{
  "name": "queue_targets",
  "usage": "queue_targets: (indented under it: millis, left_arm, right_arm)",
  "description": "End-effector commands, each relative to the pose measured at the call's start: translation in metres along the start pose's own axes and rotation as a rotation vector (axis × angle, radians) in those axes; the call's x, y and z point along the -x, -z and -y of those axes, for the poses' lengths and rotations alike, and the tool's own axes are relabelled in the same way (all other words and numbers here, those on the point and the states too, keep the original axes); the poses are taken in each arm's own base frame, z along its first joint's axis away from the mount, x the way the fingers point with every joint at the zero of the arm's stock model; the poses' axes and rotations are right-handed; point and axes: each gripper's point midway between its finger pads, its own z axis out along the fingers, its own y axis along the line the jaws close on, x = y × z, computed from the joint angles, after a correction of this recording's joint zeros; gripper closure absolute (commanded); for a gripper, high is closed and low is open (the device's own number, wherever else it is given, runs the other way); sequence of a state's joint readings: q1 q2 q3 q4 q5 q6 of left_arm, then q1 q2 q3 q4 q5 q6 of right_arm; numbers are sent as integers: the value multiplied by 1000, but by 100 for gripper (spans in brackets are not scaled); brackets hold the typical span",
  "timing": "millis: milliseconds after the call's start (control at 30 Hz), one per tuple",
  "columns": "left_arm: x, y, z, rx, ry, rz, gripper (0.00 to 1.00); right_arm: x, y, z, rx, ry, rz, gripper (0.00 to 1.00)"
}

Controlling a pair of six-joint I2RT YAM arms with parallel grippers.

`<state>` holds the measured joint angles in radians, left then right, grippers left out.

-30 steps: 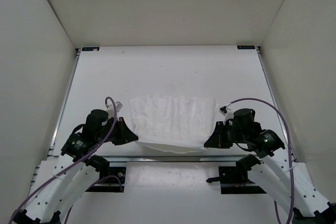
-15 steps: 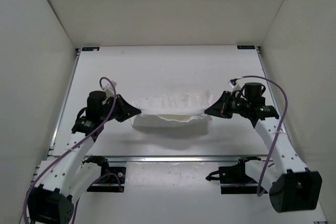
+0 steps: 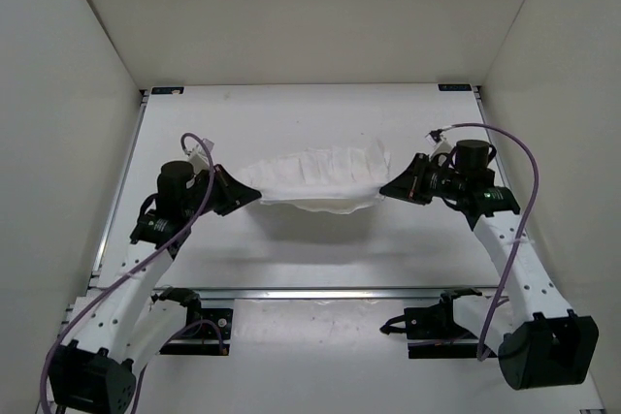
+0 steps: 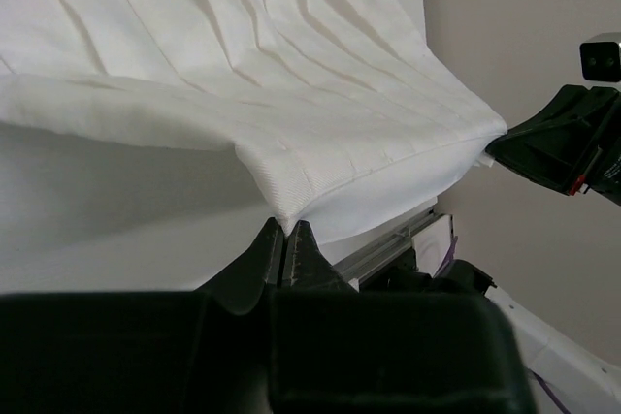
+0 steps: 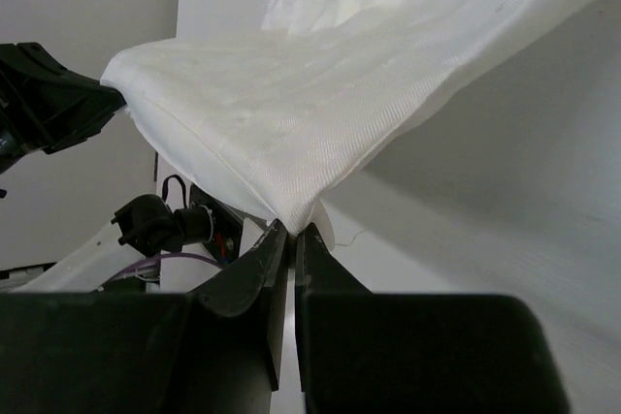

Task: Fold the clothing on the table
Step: Fold the skirt

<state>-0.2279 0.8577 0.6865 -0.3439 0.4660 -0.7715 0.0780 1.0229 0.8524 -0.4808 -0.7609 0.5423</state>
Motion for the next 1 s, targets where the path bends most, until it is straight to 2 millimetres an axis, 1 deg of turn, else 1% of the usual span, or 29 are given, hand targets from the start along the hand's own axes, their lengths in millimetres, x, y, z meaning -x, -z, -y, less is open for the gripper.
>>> queue_targets:
  millis: [0,33,67,100,133,167,233,267,300,333,367,400,500,533,600,633,667,700,733,767,800,833,867,900,933,967]
  left_arm:
    - [3,22,-3,57,-29,68,100]
    - [-2,28,0,45,-33,73,100]
    - [-12,34,-1,41,-33,62,100]
    - [-16,36,-3,44,-32,58,100]
    - [-25,43,-5,42,-20,52,100]
    - [-34,49,-6,37,-15,44,100]
    - [-48,57,-8,31,14,28,100]
    - [-54,62,-8,18,21,29,100]
    - [-61,63,-13,30,39,18,100]
    - [-63,66,-12,22,41,20,100]
    - [-69,70,-14,22,44,12,100]
    - [-74,71,-19,42,51,1,100]
    - [-79,76,-24,64,49,-3,100]
    - [-79,75,-28,76,51,0,100]
    - [-72,69,-26,73,52,24,100]
    - [-66,64,-28,81,57,41,100]
    - [-64,60,-33,102,60,45,100]
    - [-54,54,-35,115,61,75,100]
    - [-48,48,-41,125,72,98,100]
    - [-43,42,-49,150,84,114,100]
    - [-35,33,-58,162,102,134,100]
    - [-25,27,-60,149,107,170,100]
    - [-22,19,-75,194,137,175,100]
    - [-14,9,-86,212,167,198,100]
    - [-4,4,-90,205,158,238,100]
    - [1,-3,-105,250,178,243,100]
  right_arm:
    - [-4,15,2,-56,65,59,100]
    - [-10,16,1,-56,69,52,100]
    - [-18,20,0,-57,72,50,100]
    - [-31,23,-1,-57,67,29,100]
    - [-36,24,3,-65,63,28,100]
    - [-47,30,-1,-59,59,16,100]
    - [-73,36,1,-49,49,-33,100]
    - [-80,38,0,-37,42,-48,100]
    - [-93,41,3,-39,30,-67,100]
    - [-101,45,0,-20,34,-75,100]
    - [-116,46,3,-19,20,-111,100]
    - [-126,50,1,-11,15,-123,100]
    - [-143,56,2,-24,-4,-145,99]
    - [-142,56,1,-31,-2,-140,100]
    - [-135,50,-3,-9,2,-135,100]
    - [-126,45,-8,14,13,-127,100]
    - [-116,36,-7,25,11,-121,100]
    - [-111,33,-9,48,9,-126,100]
    - [-98,23,-2,48,6,-106,100]
    - [-93,13,5,44,-21,-126,100]
    - [-75,7,8,51,-13,-81,100]
    - [-59,-5,16,51,-9,-63,100]
    - [-54,-17,33,18,-67,-87,100]
    - [-32,-21,29,36,-31,-42,100]
    - [-12,-34,35,37,-22,-33,100]
    - [4,-49,47,6,-60,-42,100]
